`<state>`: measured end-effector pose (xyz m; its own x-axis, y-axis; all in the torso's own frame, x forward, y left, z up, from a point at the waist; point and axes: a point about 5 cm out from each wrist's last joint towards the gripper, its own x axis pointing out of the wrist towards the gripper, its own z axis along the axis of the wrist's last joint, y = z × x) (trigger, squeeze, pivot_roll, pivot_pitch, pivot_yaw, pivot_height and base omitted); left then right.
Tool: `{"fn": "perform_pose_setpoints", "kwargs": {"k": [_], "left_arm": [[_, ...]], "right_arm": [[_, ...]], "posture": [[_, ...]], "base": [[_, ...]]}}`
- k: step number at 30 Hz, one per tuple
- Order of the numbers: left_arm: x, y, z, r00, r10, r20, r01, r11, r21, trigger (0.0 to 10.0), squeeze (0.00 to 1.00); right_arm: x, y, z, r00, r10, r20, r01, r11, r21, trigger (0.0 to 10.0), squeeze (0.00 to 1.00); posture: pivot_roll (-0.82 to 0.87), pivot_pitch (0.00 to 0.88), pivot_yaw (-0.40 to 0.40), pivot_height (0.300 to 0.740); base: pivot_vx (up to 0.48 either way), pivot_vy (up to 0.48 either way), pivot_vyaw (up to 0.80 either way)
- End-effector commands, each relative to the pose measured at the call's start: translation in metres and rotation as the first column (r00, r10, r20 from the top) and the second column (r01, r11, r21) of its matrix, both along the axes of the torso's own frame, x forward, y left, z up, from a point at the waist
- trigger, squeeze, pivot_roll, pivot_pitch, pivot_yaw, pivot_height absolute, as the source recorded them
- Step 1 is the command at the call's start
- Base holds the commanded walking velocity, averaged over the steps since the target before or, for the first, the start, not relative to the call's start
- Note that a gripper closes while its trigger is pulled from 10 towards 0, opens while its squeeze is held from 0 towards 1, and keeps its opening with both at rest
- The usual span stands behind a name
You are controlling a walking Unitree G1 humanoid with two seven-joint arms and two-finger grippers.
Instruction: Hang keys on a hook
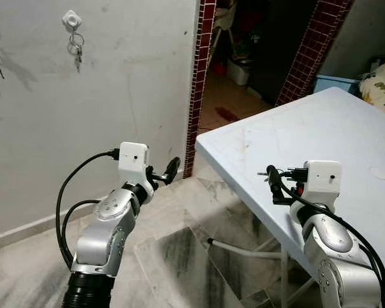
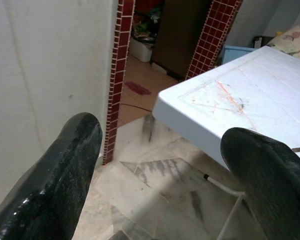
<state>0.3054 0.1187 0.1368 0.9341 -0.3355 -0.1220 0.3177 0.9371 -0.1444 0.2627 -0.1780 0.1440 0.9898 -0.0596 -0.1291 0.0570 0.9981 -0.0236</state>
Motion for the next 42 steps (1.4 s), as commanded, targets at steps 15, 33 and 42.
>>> {"fn": "perform_pose_setpoints", "kwargs": {"k": [15,33,42], "left_arm": [[0.001,-0.002,0.002,1.000,-0.001,0.010,0.002,1.000,-0.004,10.0,0.00],[-0.022,0.008,-0.016,0.992,-0.084,-0.098,0.088,0.996,0.035,10.0,0.00],[-0.047,-0.009,-0.019,0.937,-0.309,-0.164,0.302,0.951,-0.063,10.0,0.00]], "right_arm": [[0.000,-0.002,-0.001,1.000,0.000,-0.013,0.000,1.000,-0.011,10.0,0.00],[0.044,0.003,0.006,1.000,-0.016,0.018,0.016,1.000,-0.009,10.0,0.00],[0.065,-0.005,-0.015,0.993,-0.071,-0.094,0.066,0.996,-0.051,10.0,0.00]], "posture": [[0.05,0.000,-0.075,0.740],[0.12,0.000,-0.079,0.740],[0.14,0.000,-0.078,0.740]], "base": [[0.000,-0.071,0.00],[0.000,0.000,0.00],[0.000,0.000,0.00]]}}
